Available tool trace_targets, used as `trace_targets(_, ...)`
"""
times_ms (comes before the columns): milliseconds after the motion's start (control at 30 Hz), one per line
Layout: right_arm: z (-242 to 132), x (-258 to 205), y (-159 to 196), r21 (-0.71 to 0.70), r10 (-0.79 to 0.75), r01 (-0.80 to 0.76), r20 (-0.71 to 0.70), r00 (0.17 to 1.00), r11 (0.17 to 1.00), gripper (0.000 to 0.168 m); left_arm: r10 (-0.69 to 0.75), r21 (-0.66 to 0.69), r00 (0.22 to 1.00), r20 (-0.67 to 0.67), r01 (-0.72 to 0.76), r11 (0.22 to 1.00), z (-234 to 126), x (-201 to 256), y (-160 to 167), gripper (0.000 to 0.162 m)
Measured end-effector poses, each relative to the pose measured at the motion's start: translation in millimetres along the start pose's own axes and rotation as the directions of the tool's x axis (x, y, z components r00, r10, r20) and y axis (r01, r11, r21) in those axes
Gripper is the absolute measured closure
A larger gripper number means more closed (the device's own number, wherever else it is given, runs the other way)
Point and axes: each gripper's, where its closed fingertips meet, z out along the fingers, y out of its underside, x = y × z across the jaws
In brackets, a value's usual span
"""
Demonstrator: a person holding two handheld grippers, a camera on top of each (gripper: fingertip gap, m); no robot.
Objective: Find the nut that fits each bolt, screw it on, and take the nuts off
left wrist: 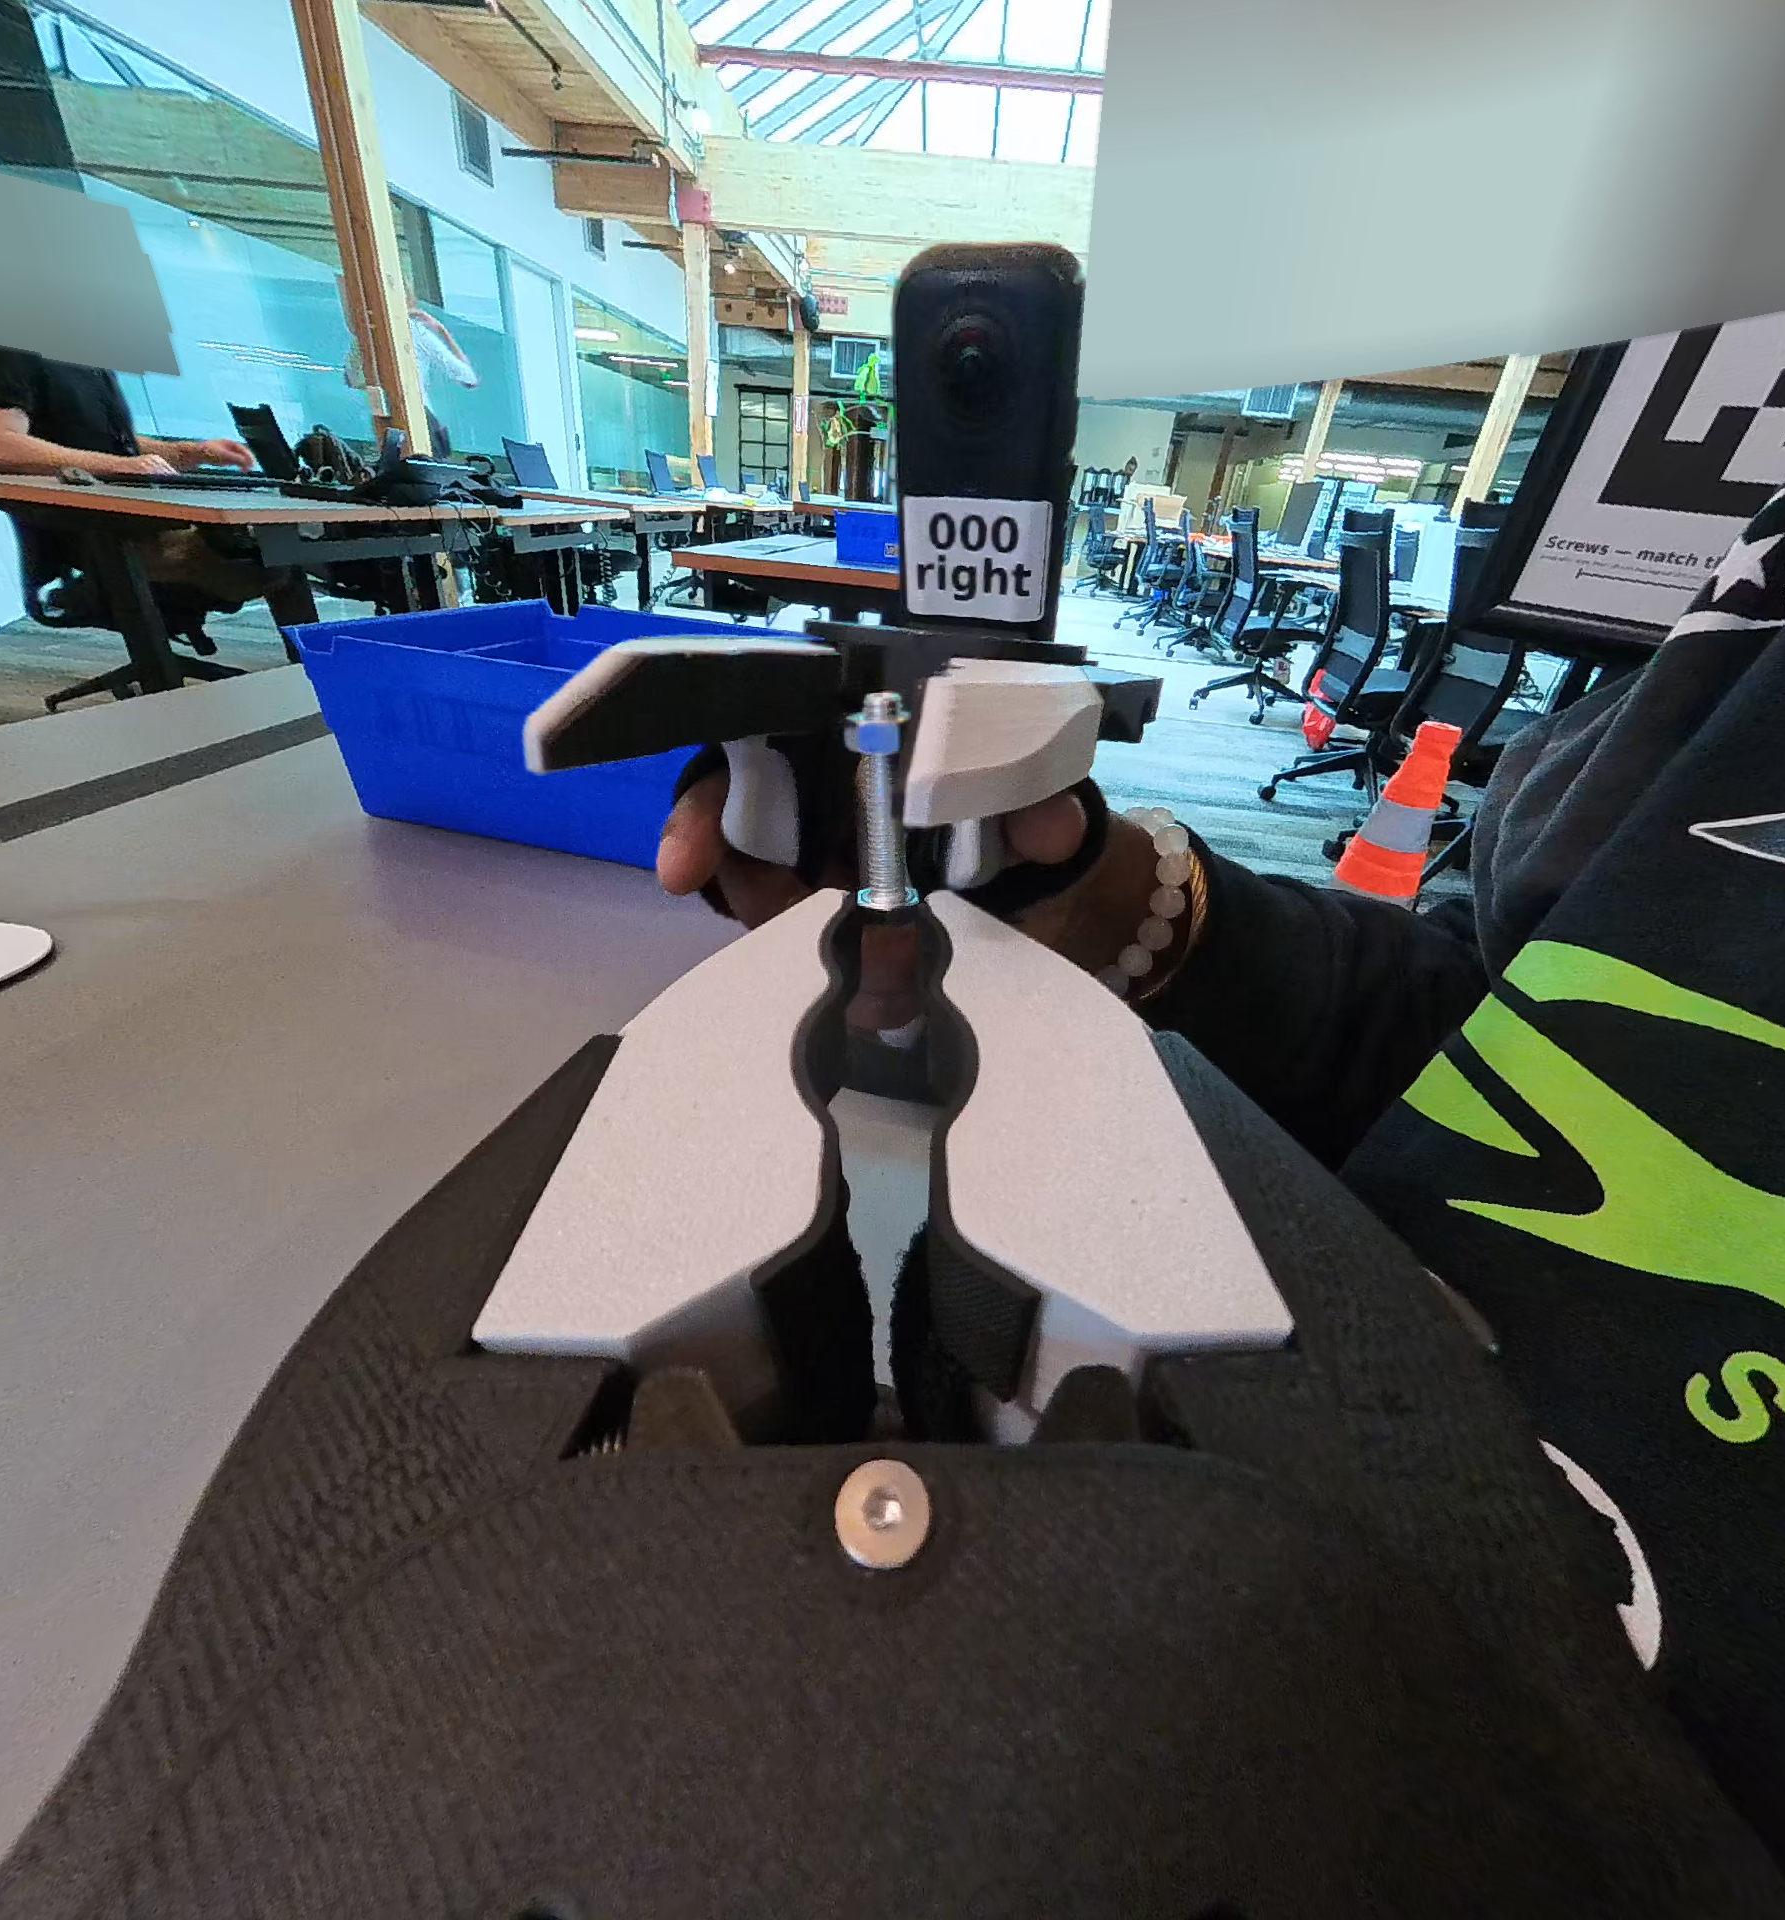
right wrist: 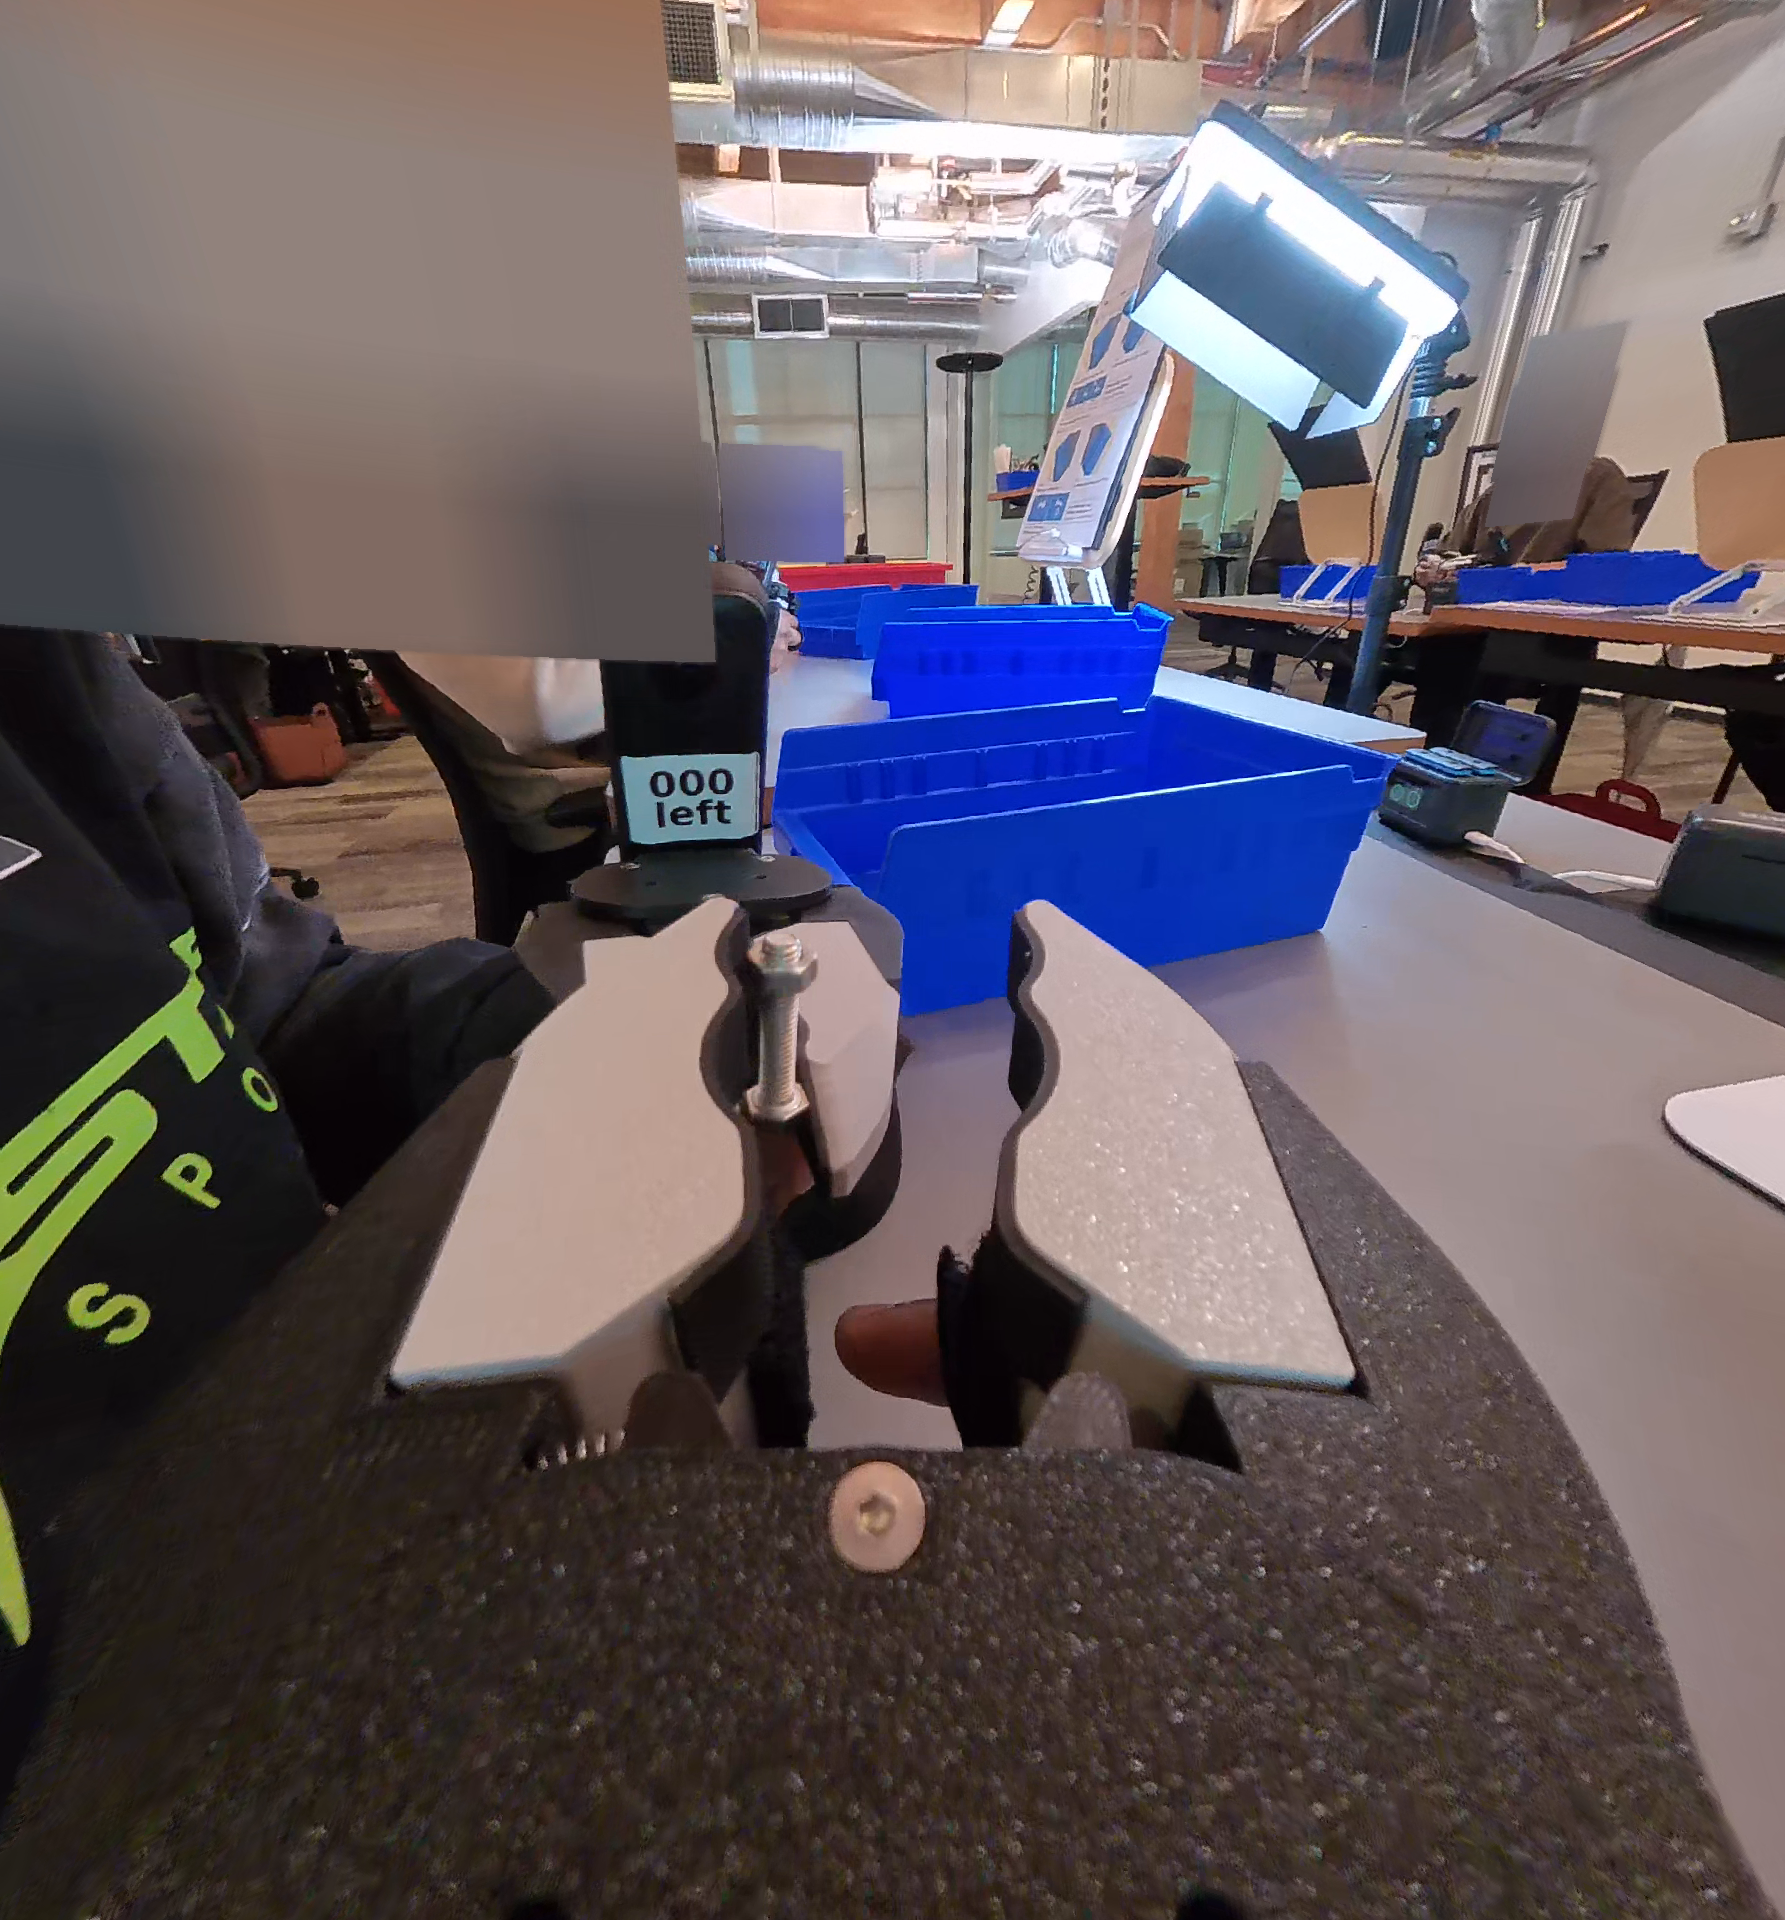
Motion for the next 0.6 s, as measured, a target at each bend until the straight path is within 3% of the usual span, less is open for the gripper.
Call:
trace_targets(433, -33, 8, -6, 0.017, -0.02, 0.021, -0.063, 0.998, 1.0, 0.125, -0.01, 0.007, 1.0, 0.0, 0.01, 1.0, -1, -1, -1, 0.152)
trace_targets(600, -27, -1, -10, 0.037, -0.008, 0.008, -0.009, 1.0, 0.999, 0.123, -0.009, 0.004, 1.0, -0.001, 0.009, 1.0, 0, -1, -1, 0.152)
